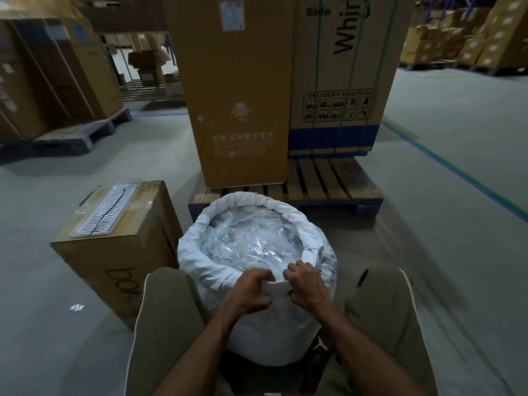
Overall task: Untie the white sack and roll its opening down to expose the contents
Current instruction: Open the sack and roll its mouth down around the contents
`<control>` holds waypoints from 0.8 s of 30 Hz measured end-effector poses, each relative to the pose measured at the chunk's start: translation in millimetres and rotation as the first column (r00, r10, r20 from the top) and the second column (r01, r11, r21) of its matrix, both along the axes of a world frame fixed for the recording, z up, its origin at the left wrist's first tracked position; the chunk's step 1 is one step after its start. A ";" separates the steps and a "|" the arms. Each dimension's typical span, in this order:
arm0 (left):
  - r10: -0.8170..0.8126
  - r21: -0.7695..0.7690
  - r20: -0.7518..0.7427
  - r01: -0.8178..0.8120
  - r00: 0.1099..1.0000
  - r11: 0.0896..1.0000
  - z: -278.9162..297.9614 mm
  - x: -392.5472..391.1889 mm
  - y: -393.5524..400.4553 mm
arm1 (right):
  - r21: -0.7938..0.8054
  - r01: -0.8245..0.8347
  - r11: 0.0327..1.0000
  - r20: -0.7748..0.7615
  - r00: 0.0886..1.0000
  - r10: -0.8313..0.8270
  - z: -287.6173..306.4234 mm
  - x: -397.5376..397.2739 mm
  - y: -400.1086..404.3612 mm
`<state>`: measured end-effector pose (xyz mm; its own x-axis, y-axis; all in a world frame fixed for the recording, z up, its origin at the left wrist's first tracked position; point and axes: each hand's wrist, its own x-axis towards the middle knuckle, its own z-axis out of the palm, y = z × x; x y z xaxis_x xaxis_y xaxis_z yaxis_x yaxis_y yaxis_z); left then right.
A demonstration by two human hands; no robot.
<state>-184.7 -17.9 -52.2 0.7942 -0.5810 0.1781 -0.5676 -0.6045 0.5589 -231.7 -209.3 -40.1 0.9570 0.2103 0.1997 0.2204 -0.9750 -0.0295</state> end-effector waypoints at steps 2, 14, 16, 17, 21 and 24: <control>0.143 -0.174 -0.158 -0.170 0.977 0.970 4.9 -1.5 6.0 | 0.003 0.015 1.000 0.020 1.000 -0.015 -7.7 1.9 0.5; 0.148 -0.050 -0.988 -0.999 0.048 -0.012 -2.1 -2.2 23.6 | -0.063 0.074 0.995 -0.010 0.997 -0.074 -25.8 -4.6 21.1; 0.172 -0.072 -0.983 -0.996 0.061 -0.055 -2.8 -0.1 20.4 | -0.067 0.059 0.996 -0.011 0.998 -0.060 -21.6 -6.0 24.6; 0.198 -0.061 -0.979 -0.995 0.045 -0.075 -2.5 -0.7 19.6 | -0.053 0.044 0.998 -0.051 0.998 -0.047 -17.4 -6.7 26.6; 0.072 -0.076 -0.995 -0.980 0.064 -0.184 -1.5 -0.3 23.9 | 0.148 0.124 0.981 -0.210 0.973 -0.091 -5.4 -4.8 31.3; 0.237 -0.260 -0.951 -0.925 0.197 -0.278 1.5 -4.9 18.3 | 0.202 0.125 0.971 -0.159 0.983 -0.094 2.7 3.6 39.2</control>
<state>-189.6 0.4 -50.7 0.6355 0.5153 -0.5749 0.2652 0.5536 0.7894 -228.0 -170.1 -37.3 0.9940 0.0709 0.0835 0.0904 -0.9613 -0.2602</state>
